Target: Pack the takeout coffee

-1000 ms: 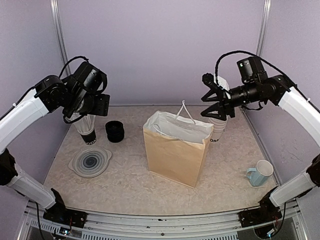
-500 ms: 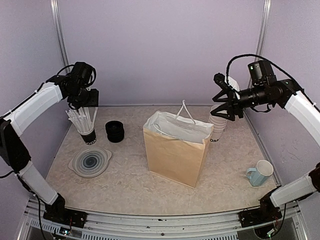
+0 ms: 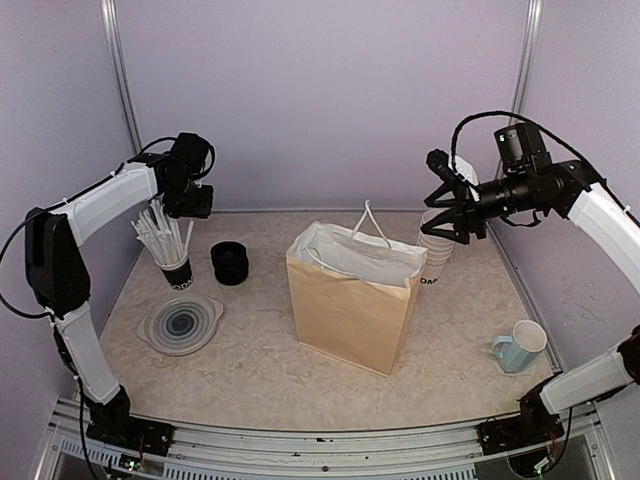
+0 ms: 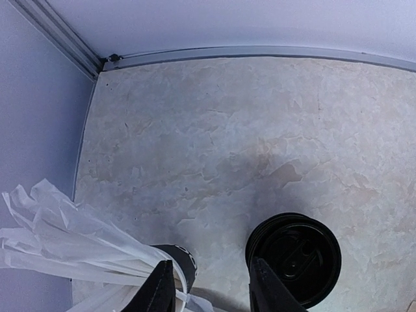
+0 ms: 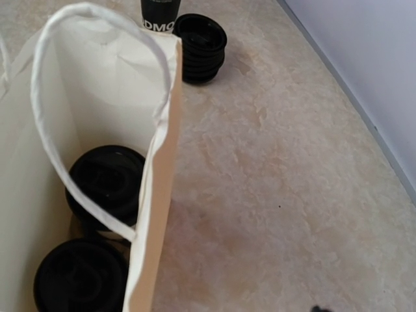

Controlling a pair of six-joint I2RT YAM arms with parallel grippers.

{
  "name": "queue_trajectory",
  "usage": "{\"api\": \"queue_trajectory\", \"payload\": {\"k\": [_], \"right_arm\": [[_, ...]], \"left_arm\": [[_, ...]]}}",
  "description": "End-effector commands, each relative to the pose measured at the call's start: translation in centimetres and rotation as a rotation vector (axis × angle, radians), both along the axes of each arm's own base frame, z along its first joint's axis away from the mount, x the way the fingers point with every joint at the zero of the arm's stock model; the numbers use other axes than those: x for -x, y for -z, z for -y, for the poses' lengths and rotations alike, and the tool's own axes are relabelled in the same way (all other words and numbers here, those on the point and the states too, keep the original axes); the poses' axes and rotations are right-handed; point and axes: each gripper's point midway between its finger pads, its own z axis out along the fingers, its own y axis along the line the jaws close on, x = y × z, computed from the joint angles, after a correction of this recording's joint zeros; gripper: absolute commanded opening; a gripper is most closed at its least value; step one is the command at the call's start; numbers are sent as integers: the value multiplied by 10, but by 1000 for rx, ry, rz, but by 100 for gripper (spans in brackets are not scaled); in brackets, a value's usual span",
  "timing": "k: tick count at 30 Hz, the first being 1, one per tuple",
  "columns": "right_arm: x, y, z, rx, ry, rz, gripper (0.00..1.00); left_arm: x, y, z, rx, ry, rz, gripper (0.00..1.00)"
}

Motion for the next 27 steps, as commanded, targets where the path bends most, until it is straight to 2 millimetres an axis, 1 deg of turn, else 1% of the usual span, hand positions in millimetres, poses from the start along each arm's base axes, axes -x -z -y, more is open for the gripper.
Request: {"api": "queue_trajectory", "payload": {"k": [1, 4, 10, 13, 15, 18, 22, 24, 27], "right_arm": [[-2, 1, 1, -10, 3, -6, 66], [-3, 3, 1, -9, 3, -10, 66], [-4, 4, -1, -11, -2, -15, 66], [-5, 4, -1, -11, -2, -15, 65], [-6, 4, -1, -10, -2, -16, 65], [-6, 4, -1, -11, -2, -15, 65], [-7, 0, -2, -11, 0, -10, 65], [-8, -1, -1, -8, 3, -6, 65], [-9, 1, -1, -1, 9, -5, 65]], "left_arm": [[-10, -3, -5, -38, -10, 16, 32], [-8, -4, -4, -36, -4, 15, 22], [-2, -14, -7, -62, -16, 20, 8], [4, -25, -11, -89, -29, 32, 4], [7, -35, -12, -109, -38, 46, 2], [15, -58, -17, -129, -55, 76, 0], [27, -100, -13, -149, -56, 135, 0], [35, -125, -7, -144, -47, 174, 0], [47, -160, 10, -113, -10, 241, 0]]}}
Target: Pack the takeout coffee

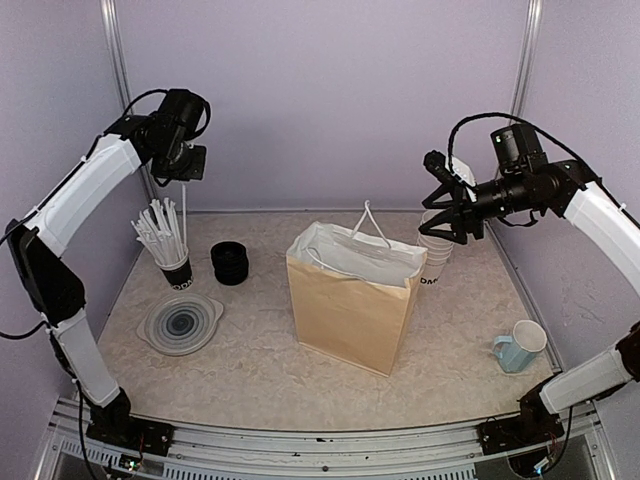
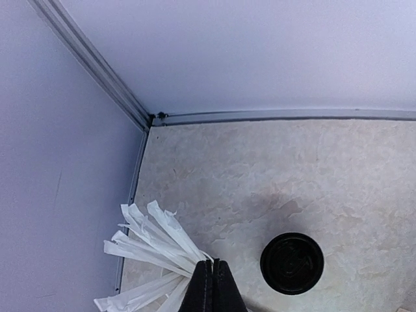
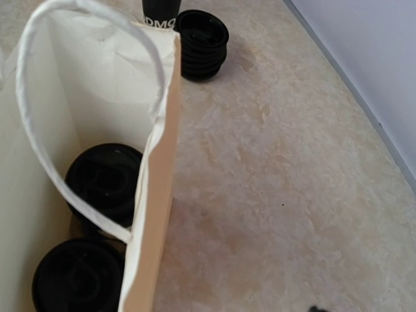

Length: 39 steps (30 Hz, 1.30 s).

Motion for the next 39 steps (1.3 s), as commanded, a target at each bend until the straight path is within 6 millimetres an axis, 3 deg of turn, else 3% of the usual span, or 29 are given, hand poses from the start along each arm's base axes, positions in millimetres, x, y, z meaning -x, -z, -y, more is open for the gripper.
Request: {"api": "queue_trajectory", "payload": {"k": [1, 7, 11, 14, 17, 24, 39], "right_arm": [[-7, -3, 2, -1, 13, 9, 65], [-13, 0, 3, 19, 31, 6, 65], [-17, 1, 3, 23, 36, 4, 65], [-18, 4, 2, 26, 35, -6, 65], [-20, 6, 2, 29, 39, -11, 65], [-20, 5, 4, 28, 44, -8, 65], [-28, 4, 11, 55, 78, 19, 65]], "left_arm": [[33, -67, 14, 13, 44, 111, 0], [75, -143, 81, 156, 281, 291, 0], [118, -196, 122, 314, 483, 416, 0], [148, -222, 150, 447, 652, 452, 0], [170, -233, 173, 535, 775, 440, 0], [196, -224, 223, 684, 990, 336, 0], [203, -142, 334, 993, 1144, 145, 0]]}}
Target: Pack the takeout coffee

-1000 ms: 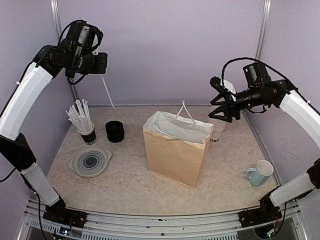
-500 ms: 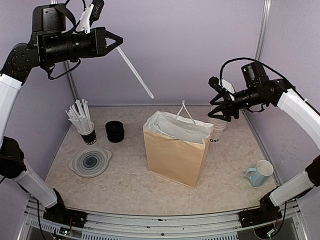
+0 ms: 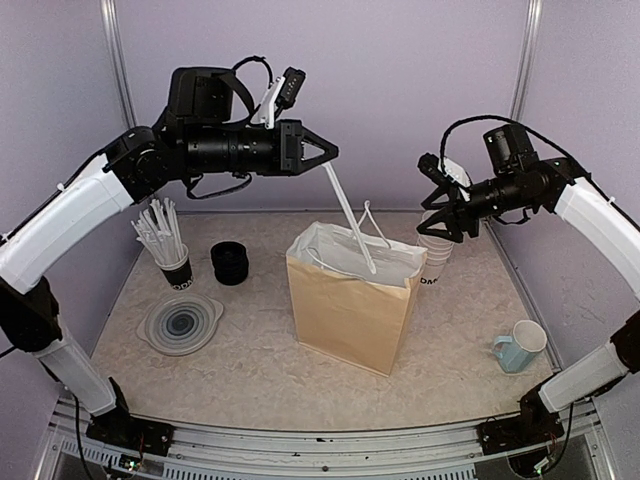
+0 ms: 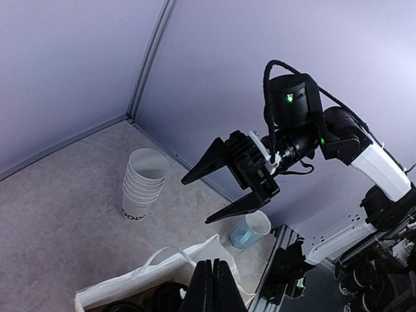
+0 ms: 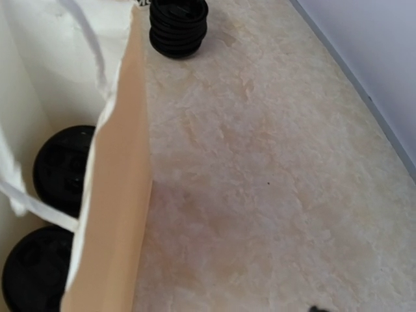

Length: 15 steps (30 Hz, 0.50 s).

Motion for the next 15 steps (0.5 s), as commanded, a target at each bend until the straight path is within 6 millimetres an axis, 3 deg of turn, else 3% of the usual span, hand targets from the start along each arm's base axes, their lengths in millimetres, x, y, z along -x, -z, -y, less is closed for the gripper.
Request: {"api": "queue_trajectory", "payload": {"k": [1, 10, 12, 15], "right_arm": [[-10, -11, 9, 15, 37, 44, 65], [-16, -12, 7, 10, 35, 33, 65], [-17, -13, 7, 10, 35, 36, 65], [-16, -13, 7, 6, 32, 32, 66]], "left_arm": [[15, 5, 36, 160, 103, -66, 0], [19, 64, 61, 129, 126, -209, 2], [15, 79, 60, 69, 95, -230, 24], [14, 91, 56, -1, 75, -236, 40]]}}
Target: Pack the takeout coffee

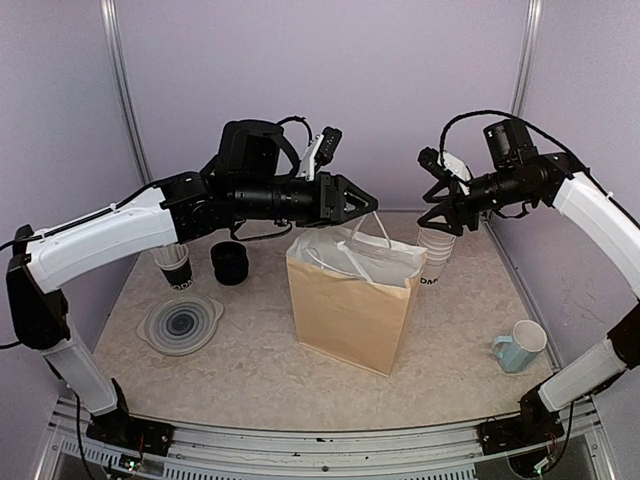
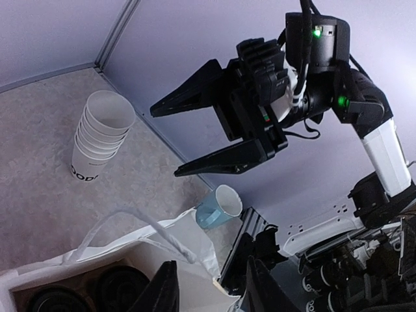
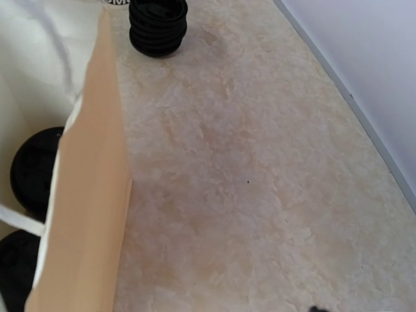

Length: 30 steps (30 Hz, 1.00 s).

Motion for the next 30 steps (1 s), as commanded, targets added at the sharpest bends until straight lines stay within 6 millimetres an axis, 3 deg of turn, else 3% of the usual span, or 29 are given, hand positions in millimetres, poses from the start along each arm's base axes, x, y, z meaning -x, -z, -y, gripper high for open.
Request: {"api": "queue_trajectory", "payload": {"k": [1, 3, 6, 9, 13, 15, 19, 25, 30], "right_arm": [[-3, -7, 2, -10, 3, 5, 66], [-3, -7, 1, -12, 0, 3, 66], [-2, -8, 1, -14, -3, 4, 66], [-1, -9, 1, -16, -6, 7, 66], [1, -9, 1, -19, -9, 8, 66], [1, -9, 1, -21, -11, 7, 66], [2, -9, 1, -22, -13, 4, 66], [2, -4, -1, -23, -20, -10, 66], [3, -3, 2, -13, -11, -5, 66]], "left_arm": [[-1, 7, -4, -76, -20, 2, 42], [-4, 2, -13, -120, -56, 29, 45], [-21, -13, -43, -181, -177, 97, 47], [-52, -17, -103, -291, -370, 112, 47], [-91, 17, -205, -546, -662, 68, 43], [-100, 32, -253, -654, -779, 46, 40], [-107, 50, -318, -785, -944, 24, 40], [-126, 59, -383, -823, -1067, -3, 32], [-131, 74, -377, -816, -969, -61, 28]]}}
